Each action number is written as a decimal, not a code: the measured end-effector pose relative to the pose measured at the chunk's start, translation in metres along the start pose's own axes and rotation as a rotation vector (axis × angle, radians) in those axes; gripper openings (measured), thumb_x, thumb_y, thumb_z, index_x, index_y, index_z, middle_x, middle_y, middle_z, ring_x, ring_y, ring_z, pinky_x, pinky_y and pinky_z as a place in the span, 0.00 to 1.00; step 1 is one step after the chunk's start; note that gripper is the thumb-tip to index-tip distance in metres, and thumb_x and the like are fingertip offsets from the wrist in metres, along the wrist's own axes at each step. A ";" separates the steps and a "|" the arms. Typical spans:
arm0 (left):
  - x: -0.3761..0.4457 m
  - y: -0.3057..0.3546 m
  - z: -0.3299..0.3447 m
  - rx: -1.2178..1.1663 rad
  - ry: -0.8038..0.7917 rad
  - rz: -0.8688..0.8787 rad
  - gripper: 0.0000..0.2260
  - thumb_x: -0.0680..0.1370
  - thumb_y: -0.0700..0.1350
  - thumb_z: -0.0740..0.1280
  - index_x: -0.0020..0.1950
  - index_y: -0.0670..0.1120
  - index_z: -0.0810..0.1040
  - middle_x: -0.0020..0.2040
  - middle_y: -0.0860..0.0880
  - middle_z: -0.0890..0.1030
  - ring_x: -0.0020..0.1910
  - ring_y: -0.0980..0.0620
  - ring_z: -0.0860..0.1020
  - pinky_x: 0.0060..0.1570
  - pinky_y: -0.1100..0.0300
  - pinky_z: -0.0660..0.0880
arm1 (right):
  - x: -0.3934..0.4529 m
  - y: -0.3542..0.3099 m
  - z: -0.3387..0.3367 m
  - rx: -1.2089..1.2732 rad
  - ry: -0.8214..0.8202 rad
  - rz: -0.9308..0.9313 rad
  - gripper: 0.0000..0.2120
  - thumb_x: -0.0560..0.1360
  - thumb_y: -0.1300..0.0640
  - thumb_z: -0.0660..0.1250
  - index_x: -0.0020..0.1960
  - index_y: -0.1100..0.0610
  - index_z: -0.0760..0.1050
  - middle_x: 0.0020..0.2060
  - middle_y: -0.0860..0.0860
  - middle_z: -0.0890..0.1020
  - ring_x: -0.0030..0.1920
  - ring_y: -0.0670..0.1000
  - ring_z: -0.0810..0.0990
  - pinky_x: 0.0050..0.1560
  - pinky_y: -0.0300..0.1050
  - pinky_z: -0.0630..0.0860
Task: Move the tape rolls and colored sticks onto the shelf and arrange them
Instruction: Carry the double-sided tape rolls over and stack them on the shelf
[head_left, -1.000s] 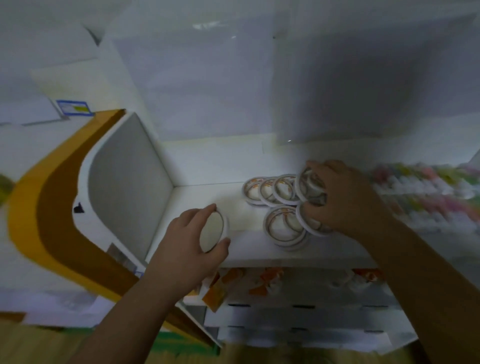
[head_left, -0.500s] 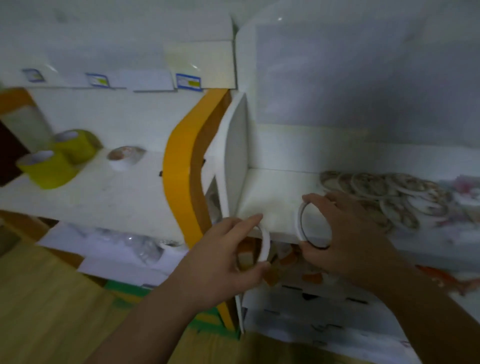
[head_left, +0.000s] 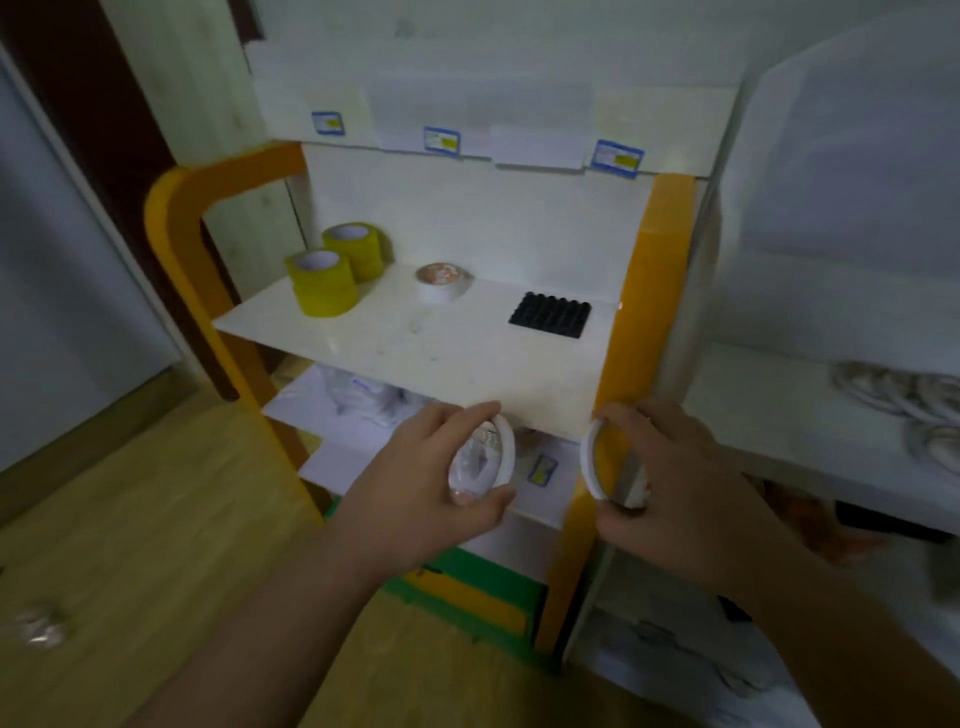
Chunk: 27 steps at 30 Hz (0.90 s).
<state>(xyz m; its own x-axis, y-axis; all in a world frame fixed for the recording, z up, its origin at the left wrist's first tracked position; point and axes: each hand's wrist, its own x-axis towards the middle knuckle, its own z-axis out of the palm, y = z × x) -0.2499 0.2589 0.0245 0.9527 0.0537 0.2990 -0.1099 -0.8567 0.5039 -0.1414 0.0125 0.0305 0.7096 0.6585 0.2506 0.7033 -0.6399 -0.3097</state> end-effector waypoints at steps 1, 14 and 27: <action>-0.005 -0.008 -0.007 0.014 0.017 -0.020 0.33 0.75 0.63 0.68 0.77 0.60 0.60 0.65 0.59 0.68 0.59 0.64 0.67 0.54 0.78 0.63 | 0.003 -0.013 0.005 0.021 -0.012 -0.004 0.37 0.68 0.47 0.73 0.74 0.45 0.63 0.63 0.46 0.67 0.62 0.52 0.68 0.57 0.43 0.67; -0.010 -0.087 -0.042 0.066 0.196 -0.286 0.38 0.71 0.68 0.62 0.78 0.56 0.60 0.72 0.53 0.68 0.70 0.52 0.66 0.63 0.58 0.65 | 0.064 -0.069 0.047 0.094 -0.055 -0.071 0.38 0.62 0.34 0.62 0.71 0.39 0.60 0.60 0.42 0.64 0.60 0.48 0.67 0.54 0.43 0.73; 0.069 -0.165 -0.084 0.203 0.203 -0.292 0.36 0.72 0.68 0.66 0.76 0.57 0.63 0.67 0.56 0.71 0.63 0.57 0.69 0.58 0.62 0.68 | 0.206 -0.065 0.083 0.227 0.054 -0.022 0.36 0.69 0.43 0.73 0.73 0.40 0.60 0.65 0.43 0.64 0.67 0.50 0.65 0.56 0.44 0.68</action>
<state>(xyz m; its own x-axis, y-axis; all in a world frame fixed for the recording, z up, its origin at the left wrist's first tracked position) -0.1901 0.4468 0.0300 0.8580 0.3925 0.3314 0.2345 -0.8732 0.4272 -0.0444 0.2224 0.0261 0.7001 0.6449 0.3065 0.6949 -0.5166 -0.5003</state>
